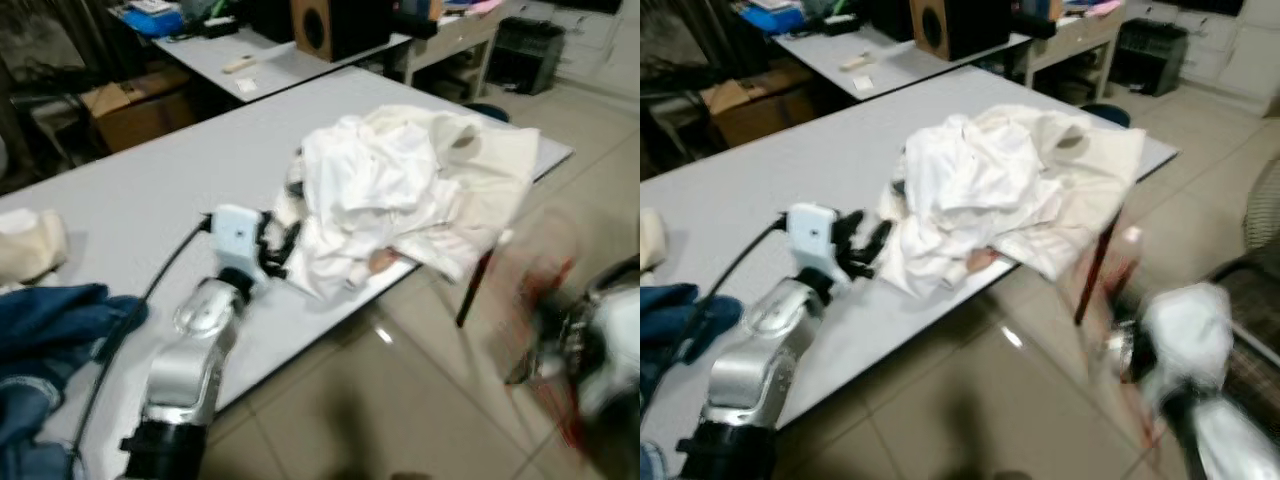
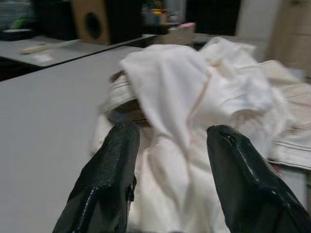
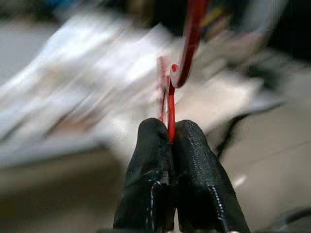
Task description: Hang hanger
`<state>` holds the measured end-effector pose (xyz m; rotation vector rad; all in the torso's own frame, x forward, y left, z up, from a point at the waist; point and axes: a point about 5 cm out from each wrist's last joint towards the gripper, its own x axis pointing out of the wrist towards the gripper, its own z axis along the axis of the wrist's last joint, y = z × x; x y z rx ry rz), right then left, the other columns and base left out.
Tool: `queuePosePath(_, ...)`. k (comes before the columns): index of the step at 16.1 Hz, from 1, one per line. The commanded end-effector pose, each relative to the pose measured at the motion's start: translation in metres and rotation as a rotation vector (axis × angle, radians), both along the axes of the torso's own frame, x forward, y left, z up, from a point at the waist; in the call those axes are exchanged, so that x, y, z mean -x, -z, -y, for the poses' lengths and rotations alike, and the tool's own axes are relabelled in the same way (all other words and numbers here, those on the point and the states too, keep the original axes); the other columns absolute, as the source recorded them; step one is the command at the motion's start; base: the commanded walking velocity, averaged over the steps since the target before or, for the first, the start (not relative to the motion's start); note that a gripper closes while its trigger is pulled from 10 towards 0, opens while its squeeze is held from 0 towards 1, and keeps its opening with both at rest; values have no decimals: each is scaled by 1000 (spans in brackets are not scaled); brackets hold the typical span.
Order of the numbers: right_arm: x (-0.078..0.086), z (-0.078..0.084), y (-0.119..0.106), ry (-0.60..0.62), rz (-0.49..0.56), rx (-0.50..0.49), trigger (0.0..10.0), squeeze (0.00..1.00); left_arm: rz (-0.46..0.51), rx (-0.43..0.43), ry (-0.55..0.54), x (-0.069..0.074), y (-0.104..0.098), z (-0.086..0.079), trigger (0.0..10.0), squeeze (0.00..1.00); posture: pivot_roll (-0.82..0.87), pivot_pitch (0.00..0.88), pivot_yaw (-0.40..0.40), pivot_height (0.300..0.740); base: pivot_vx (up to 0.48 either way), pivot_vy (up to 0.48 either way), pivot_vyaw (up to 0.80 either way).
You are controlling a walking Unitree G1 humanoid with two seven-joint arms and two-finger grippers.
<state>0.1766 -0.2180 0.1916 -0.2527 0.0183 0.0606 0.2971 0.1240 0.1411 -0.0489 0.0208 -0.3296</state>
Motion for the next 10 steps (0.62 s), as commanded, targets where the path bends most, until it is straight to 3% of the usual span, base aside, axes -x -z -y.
queuePosePath(1,-10,0,8,63,-23,34,10000,0,2,-8,-27,-4,-3,0,10000,0,-236,0,122,740,0,-326,0)
queuePosePath(5,-37,-5,12,79,-4,48,10000,0,46,-50,-25,2,-3,5,10000,0,-203,0,80,740,0,-256,0)
queuePosePath(7,-41,-4,12,55,-17,66,10000,0,44,-40,-8,8,-2,8,10000,0,-193,0,43,740,0,0,0)
queuePosePath(8,-43,-4,13,40,-18,86,10000,0,34,-75,17,11,1,10,10000,0,-191,0,29,740,0,0,0)
queuePosePath(9,-43,-4,16,33,-29,74,10000,0,22,-103,20,14,5,11,10000,0,-187,0,15,740,0,0,0)
queuePosePath(10,-44,-8,23,5,-49,32,10000,0,24,-78,11,20,10,10,10000,0,-187,0,6,740,0,0,0)
